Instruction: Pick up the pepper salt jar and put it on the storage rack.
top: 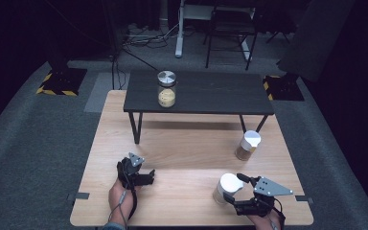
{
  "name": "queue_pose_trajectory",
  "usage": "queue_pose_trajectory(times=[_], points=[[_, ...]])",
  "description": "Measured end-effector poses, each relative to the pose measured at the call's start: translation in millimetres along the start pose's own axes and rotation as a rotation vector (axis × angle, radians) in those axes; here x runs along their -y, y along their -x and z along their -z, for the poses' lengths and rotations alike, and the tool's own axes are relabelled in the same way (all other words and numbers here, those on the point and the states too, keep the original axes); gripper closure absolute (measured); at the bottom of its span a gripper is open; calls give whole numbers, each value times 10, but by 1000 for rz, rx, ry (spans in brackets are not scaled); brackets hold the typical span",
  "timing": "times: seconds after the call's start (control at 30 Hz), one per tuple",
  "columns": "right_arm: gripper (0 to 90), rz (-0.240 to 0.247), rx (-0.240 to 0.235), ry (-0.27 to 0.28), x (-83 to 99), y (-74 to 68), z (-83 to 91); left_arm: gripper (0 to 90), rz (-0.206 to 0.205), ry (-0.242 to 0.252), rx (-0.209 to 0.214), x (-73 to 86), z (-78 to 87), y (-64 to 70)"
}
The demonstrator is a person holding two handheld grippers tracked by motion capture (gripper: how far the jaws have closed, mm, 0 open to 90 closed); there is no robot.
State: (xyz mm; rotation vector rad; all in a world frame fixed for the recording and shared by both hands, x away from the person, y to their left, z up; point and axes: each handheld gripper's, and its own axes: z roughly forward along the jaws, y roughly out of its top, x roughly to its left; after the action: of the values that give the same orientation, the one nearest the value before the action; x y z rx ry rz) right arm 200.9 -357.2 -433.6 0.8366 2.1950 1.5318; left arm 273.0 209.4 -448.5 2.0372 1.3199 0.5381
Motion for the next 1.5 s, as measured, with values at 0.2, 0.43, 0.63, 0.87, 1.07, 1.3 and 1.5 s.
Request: queue_pose_trajectory(times=[0.2,0.43,0.63,0.87,1.07,1.3,1.5], points=[[110,1,-2,-11,45,-9,-39,75,1,0,0,0,0,0],[124,17,6,-24,105,-44,-89,75,-1,1,-1,1,0,0],[143,8,6,-36,164,-35,-135,74,0,0,-1,0,0,1],[180,22,11,-50,212,-54,-195,75,0,1,-1,1,0,1],[202,22,10,-72,249,-43,-253,75,0,0,-1,0,0,1],[271,29,16,-87,268,-42,-282,75,0,0,-1,0,0,1],[290,35,16,-89,278,-33,-291,75,0,0,-1,0,0,1]])
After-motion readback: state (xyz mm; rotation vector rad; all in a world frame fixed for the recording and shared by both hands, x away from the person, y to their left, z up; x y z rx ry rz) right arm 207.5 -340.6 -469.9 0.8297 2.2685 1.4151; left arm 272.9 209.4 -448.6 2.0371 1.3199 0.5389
